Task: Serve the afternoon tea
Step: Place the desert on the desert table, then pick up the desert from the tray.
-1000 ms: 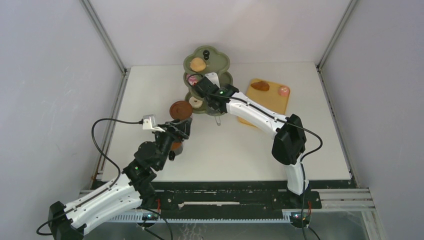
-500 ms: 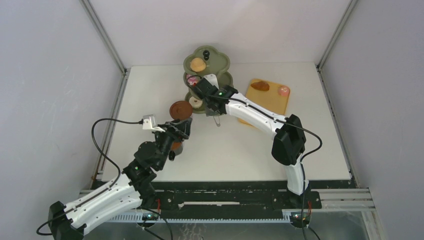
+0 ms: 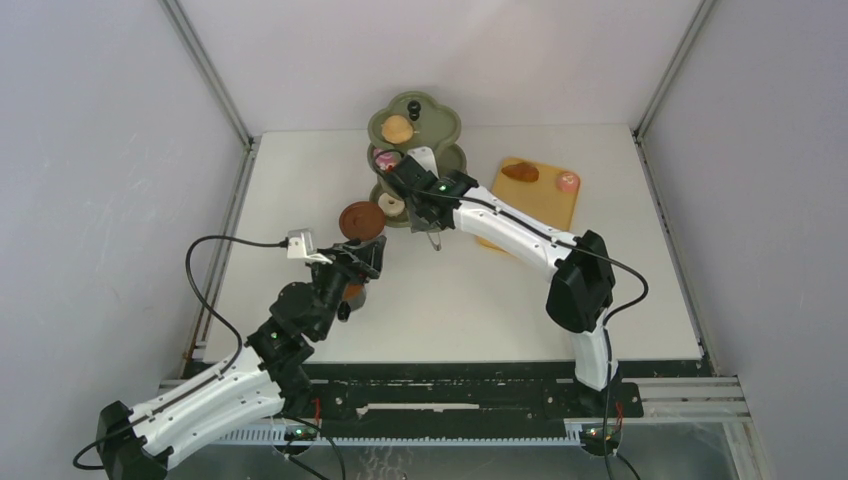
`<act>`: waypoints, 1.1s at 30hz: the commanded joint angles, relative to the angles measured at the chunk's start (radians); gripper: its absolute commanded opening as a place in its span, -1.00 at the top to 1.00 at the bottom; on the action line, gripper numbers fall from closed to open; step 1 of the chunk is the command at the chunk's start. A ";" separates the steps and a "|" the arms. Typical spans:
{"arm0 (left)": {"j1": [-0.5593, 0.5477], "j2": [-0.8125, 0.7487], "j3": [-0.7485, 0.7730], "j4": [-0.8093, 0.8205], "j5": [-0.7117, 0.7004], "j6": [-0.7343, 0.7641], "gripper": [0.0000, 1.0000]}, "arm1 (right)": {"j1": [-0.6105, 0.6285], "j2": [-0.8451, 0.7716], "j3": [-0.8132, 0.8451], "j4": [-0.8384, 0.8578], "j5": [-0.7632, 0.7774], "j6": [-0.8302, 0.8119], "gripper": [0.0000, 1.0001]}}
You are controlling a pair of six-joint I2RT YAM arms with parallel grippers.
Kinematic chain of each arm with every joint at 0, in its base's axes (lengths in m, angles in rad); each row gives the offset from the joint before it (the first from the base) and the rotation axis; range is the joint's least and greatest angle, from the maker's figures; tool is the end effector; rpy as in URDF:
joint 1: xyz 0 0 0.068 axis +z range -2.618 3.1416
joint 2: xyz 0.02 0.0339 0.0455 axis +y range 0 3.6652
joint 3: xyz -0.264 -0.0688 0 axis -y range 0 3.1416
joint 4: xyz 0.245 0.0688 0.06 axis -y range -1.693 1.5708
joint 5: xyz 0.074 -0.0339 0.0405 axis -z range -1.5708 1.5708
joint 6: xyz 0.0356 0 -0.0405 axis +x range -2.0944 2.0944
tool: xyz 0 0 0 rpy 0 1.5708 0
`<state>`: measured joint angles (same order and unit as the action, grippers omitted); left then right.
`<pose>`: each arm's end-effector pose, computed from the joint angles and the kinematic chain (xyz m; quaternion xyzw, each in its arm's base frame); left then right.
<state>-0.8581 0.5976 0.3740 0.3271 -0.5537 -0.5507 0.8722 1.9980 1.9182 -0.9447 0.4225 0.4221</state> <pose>0.1173 -0.1071 0.2770 -0.1020 0.6676 -0.3232 0.6629 0.2901 0.3227 0.3031 -0.1550 0.9304 -0.0021 0.3322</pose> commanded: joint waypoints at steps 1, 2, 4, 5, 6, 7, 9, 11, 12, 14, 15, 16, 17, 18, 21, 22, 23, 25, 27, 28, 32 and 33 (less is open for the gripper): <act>-0.006 0.006 0.040 0.022 0.005 -0.005 -0.49 | 0.011 -0.097 -0.009 0.030 0.035 0.008 0.08; -0.006 0.006 0.041 0.019 0.004 -0.003 -0.50 | 0.011 -0.100 -0.010 0.030 0.038 0.009 0.07; -0.006 0.007 0.046 0.014 0.001 -0.003 -0.52 | 0.011 -0.105 -0.014 0.031 0.039 0.009 0.06; -0.006 0.009 0.048 0.012 -0.001 -0.002 -0.54 | 0.010 -0.107 -0.016 0.032 0.039 0.010 0.06; -0.006 0.011 0.050 0.007 -0.002 -0.004 -0.56 | 0.011 -0.109 -0.019 0.032 0.040 0.009 0.05; -0.006 0.012 0.051 0.005 -0.005 -0.007 -0.59 | 0.011 -0.112 -0.020 0.032 0.041 0.010 0.05; -0.006 0.014 0.052 0.004 -0.010 -0.016 -0.64 | 0.011 -0.120 -0.030 0.034 0.043 0.012 0.05; -0.006 0.012 0.053 0.004 -0.018 -0.023 -0.73 | 0.011 -0.133 -0.045 0.040 0.045 0.012 0.05; -0.006 0.014 0.054 0.003 -0.024 -0.024 -0.79 | 0.012 -0.142 -0.052 0.043 0.046 0.013 0.04; -0.006 0.014 0.060 -0.005 -0.034 -0.026 -1.00 | 0.013 -0.167 -0.076 0.053 0.046 0.016 0.04; -0.006 0.016 0.062 -0.008 -0.037 -0.026 -1.00 | 0.012 -0.181 -0.091 0.061 0.046 0.016 0.04; -0.006 0.016 0.064 -0.013 -0.041 -0.027 -1.00 | 0.013 -0.195 -0.106 0.068 0.046 0.016 0.04; -0.006 0.016 0.064 -0.014 -0.046 -0.030 -1.00 | 0.014 -0.207 -0.121 0.073 0.048 0.018 0.04; -0.006 0.013 0.064 -0.021 -0.053 -0.034 -1.00 | 0.014 -0.222 -0.134 0.077 0.049 0.021 0.04; -0.006 0.001 0.066 -0.046 -0.074 -0.048 -1.00 | 0.021 -0.271 -0.188 0.098 0.067 0.026 0.04; -0.006 -0.004 0.068 -0.058 -0.081 -0.051 -1.00 | 0.022 -0.289 -0.207 0.107 0.072 0.027 0.05; -0.006 -0.009 0.070 -0.069 -0.085 -0.049 -1.00 | 0.024 -0.317 -0.232 0.119 0.075 0.029 0.05; -0.005 -0.023 0.070 -0.078 -0.087 -0.038 -1.00 | 0.026 -0.364 -0.274 0.137 0.088 0.034 0.05; -0.005 -0.043 0.060 -0.070 -0.087 -0.023 -1.00 | 0.023 -0.413 -0.330 0.155 0.111 0.044 0.05; -0.006 -0.052 0.051 -0.058 -0.086 -0.014 -1.00 | 0.018 -0.438 -0.357 0.163 0.123 0.054 0.05; -0.006 -0.091 0.007 -0.010 -0.089 0.012 -1.00 | -0.025 -0.545 -0.505 0.208 0.160 0.109 0.14; -0.006 -0.097 -0.002 -0.005 -0.094 0.012 -1.00 | -0.039 -0.574 -0.545 0.226 0.178 0.122 0.19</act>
<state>-0.8593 0.5346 0.3752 0.2543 -0.6254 -0.5724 0.8719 1.5341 1.4792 -0.8104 0.5194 0.4725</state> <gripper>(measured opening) 0.998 0.444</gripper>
